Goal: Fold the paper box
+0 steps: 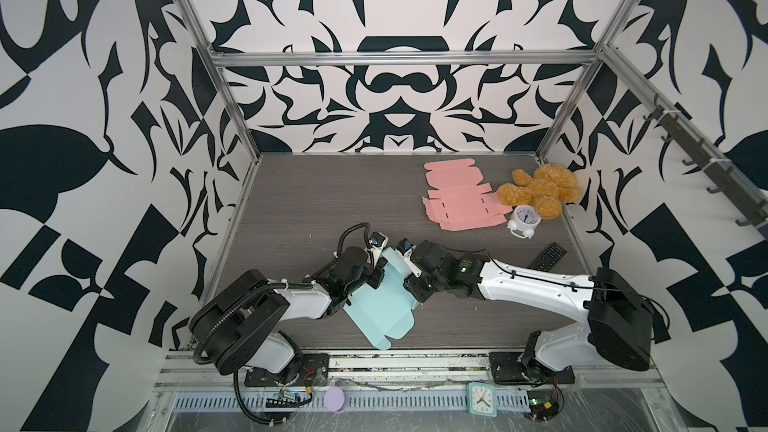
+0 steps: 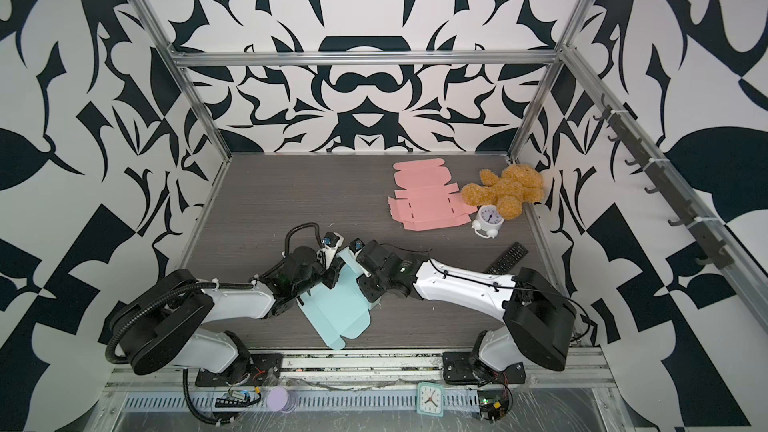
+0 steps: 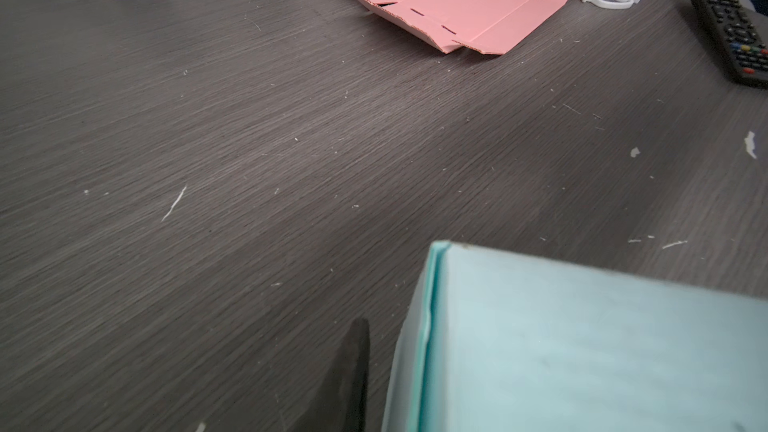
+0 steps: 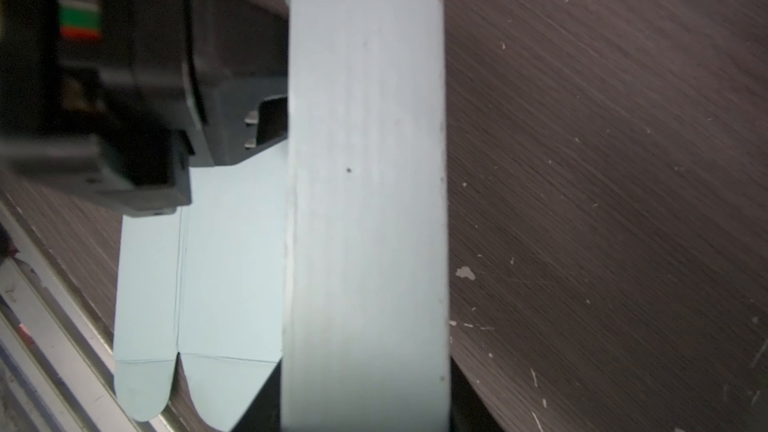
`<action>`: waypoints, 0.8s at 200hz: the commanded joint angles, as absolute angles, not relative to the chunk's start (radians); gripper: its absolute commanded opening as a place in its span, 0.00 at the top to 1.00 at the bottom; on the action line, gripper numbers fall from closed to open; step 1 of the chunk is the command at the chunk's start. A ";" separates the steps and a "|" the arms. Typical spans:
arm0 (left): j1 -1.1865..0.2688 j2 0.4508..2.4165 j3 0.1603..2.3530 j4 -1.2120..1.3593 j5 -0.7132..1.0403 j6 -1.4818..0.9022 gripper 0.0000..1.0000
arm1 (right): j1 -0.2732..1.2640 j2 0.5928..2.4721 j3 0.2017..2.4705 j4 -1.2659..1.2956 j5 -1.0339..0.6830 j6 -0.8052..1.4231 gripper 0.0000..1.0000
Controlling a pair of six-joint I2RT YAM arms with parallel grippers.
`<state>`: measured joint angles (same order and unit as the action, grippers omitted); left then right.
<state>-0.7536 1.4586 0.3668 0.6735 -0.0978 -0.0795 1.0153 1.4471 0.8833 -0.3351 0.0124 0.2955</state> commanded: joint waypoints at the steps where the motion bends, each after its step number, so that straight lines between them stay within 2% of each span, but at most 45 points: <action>1: -0.755 1.465 0.387 0.685 -0.132 -0.078 0.71 | 1.031 1.418 0.896 -0.337 0.025 0.306 0.50; 38: -0.755 1.468 0.367 0.698 -0.125 -0.070 0.64 | 1.031 1.406 0.905 -0.349 0.070 0.299 0.38; 79: -0.760 1.491 0.369 0.707 -0.119 -0.063 0.64 | 1.030 1.416 0.942 -0.376 0.112 0.278 0.30; 160: -0.772 1.474 0.365 0.701 -0.130 -0.052 0.62 | 0.998 1.489 1.035 -0.411 0.086 0.238 0.30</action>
